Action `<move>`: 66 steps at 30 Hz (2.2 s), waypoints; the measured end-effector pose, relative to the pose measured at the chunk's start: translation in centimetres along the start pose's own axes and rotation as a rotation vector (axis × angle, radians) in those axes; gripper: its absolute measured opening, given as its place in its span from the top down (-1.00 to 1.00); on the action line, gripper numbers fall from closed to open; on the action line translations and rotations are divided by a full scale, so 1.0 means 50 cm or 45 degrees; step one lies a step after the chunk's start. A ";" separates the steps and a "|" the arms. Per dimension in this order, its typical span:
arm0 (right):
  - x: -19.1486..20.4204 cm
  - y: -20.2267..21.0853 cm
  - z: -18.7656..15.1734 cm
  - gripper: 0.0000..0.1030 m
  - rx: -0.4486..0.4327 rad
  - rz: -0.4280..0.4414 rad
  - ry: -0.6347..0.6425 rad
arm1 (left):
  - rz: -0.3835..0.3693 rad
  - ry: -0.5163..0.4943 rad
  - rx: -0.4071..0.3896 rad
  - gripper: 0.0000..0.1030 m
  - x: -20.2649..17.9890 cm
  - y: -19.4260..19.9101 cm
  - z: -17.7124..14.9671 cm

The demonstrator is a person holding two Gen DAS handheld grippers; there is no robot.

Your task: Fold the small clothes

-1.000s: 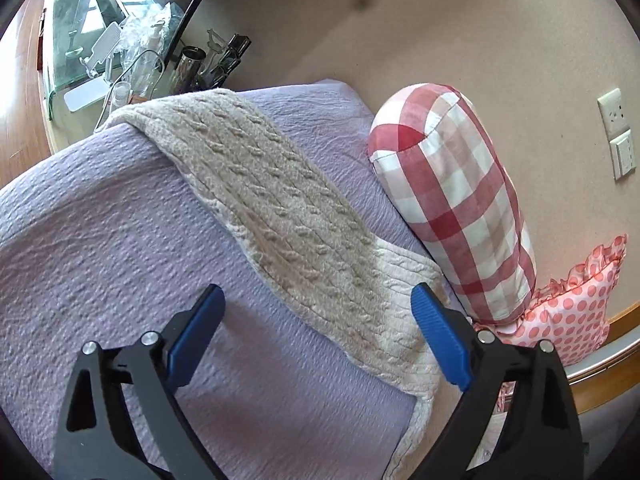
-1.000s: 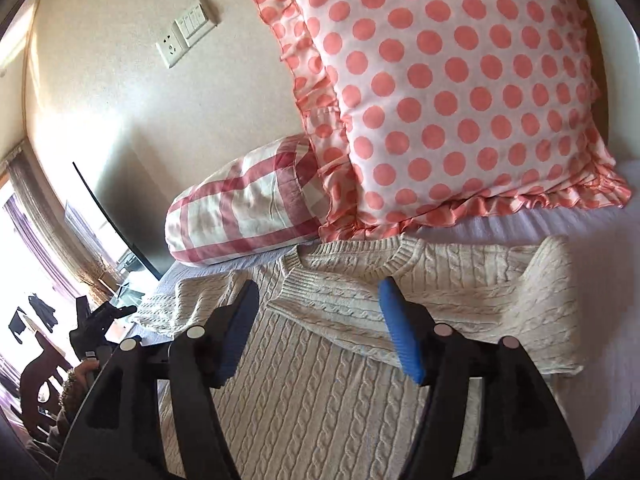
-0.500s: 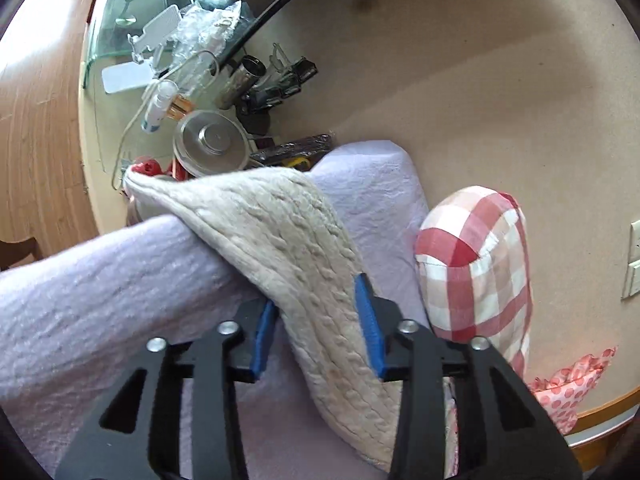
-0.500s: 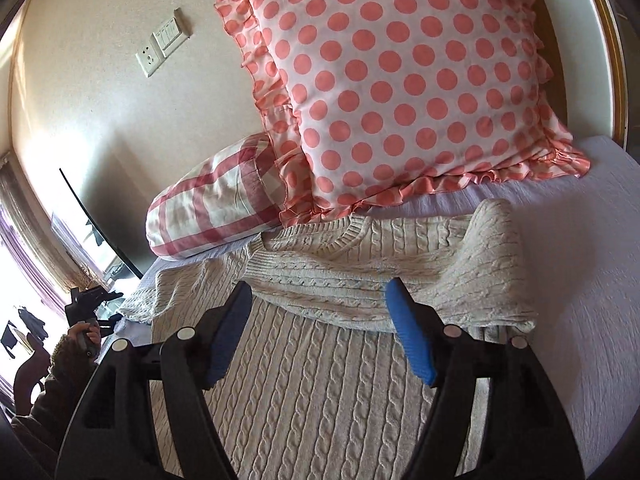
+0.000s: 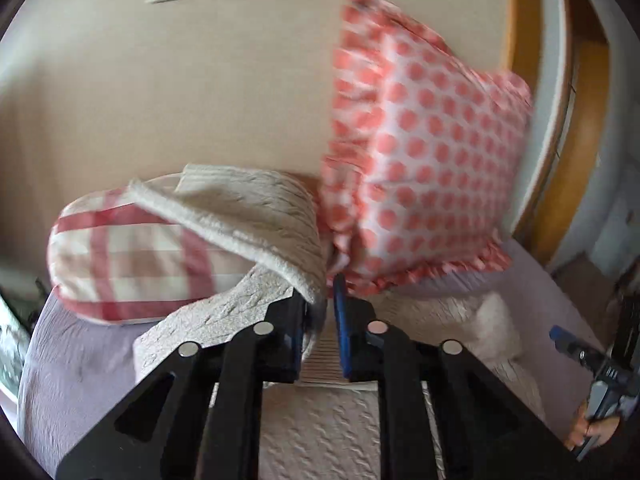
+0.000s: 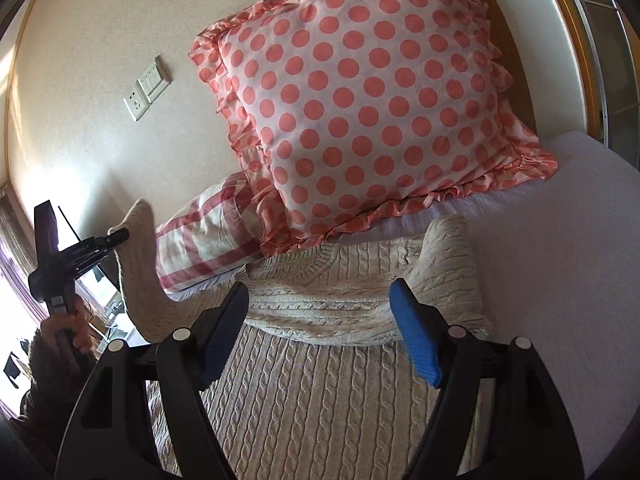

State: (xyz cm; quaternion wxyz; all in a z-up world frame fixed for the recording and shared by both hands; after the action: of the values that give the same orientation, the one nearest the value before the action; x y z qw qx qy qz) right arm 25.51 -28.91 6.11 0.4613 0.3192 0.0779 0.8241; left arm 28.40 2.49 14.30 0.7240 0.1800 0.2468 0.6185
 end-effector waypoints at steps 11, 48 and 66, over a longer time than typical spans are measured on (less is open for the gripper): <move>-0.101 0.080 -0.073 -0.44 0.137 -0.067 -0.117 | 0.118 -0.093 0.160 0.05 0.042 0.078 -0.229; -0.078 -0.119 -0.077 0.59 0.280 -0.167 -0.472 | -0.078 0.488 0.310 -0.44 0.230 0.237 -0.515; -0.067 0.202 -0.360 0.47 0.415 -0.045 -0.224 | -0.123 0.417 0.351 -0.29 0.152 0.298 -0.579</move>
State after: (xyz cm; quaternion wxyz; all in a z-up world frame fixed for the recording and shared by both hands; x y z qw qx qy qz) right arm 8.82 -34.31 -5.28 0.4228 0.4591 0.1754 0.7614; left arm 0.44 11.19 -1.84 0.6715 0.1623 0.4517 0.5645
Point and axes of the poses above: each gripper's, at about its wrist camera, not at the fingertips, and y roughly against the way its jaws point, x to its left, z to its top, the point moved 4 cm from there along -y, roughly the way its jaws point, and after that the axes turned 7 degrees about y, right-handed, at the moved point
